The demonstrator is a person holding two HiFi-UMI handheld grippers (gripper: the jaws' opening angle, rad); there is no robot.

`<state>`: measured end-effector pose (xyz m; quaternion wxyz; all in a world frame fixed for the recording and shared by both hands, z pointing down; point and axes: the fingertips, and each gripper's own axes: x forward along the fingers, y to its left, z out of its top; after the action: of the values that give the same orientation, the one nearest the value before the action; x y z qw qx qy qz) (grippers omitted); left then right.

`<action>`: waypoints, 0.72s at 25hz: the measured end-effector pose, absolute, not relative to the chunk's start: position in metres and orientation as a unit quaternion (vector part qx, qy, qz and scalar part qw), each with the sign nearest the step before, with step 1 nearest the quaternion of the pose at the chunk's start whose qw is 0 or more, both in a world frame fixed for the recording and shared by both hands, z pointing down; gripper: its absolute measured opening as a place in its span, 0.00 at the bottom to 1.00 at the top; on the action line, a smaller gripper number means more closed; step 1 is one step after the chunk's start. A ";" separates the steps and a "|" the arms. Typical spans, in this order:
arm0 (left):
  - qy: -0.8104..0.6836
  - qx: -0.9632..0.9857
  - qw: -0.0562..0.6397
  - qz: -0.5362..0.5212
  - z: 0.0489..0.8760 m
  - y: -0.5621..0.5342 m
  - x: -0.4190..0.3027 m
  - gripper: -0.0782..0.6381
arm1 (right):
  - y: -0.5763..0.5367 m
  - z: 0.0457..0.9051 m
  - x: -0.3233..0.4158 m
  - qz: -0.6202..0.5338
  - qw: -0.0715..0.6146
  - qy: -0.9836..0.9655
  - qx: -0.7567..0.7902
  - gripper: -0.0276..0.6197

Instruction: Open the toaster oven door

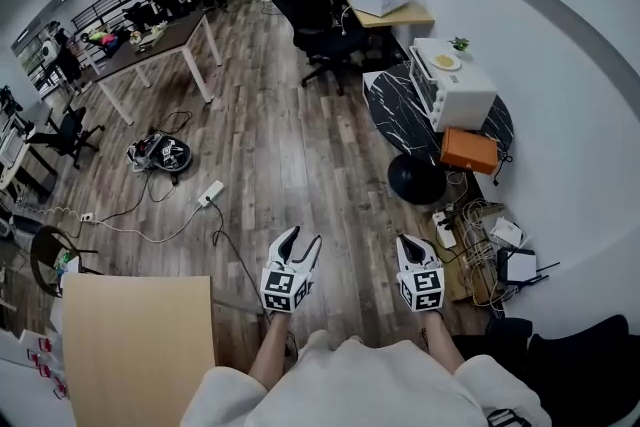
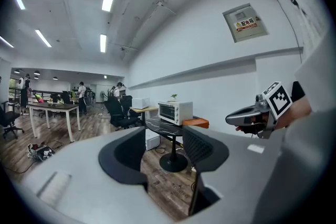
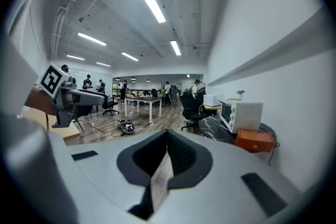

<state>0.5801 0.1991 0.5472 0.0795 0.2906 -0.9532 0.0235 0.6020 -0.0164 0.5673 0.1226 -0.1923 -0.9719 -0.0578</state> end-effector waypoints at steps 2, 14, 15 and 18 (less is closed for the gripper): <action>-0.954 0.288 0.079 0.020 0.549 0.195 0.576 0.41 | -0.020 0.571 0.597 -0.060 0.128 -0.971 -0.193 0.06; -0.953 0.291 0.085 0.022 0.566 0.190 0.526 0.41 | -0.025 0.590 0.553 -0.055 0.139 -0.970 -0.190 0.06; -0.952 0.292 0.084 0.022 0.567 0.189 0.518 0.41 | -0.026 0.591 0.546 -0.056 0.139 -0.971 -0.189 0.06; -0.951 0.297 0.084 0.022 0.571 0.189 0.491 0.41 | -0.026 0.595 0.520 -0.056 0.139 -0.971 -0.184 0.06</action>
<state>0.4910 0.1886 0.5712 0.0841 0.2971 -0.9509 0.0216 0.5198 -0.0260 0.5953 0.1394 -0.1840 -0.9714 -0.0561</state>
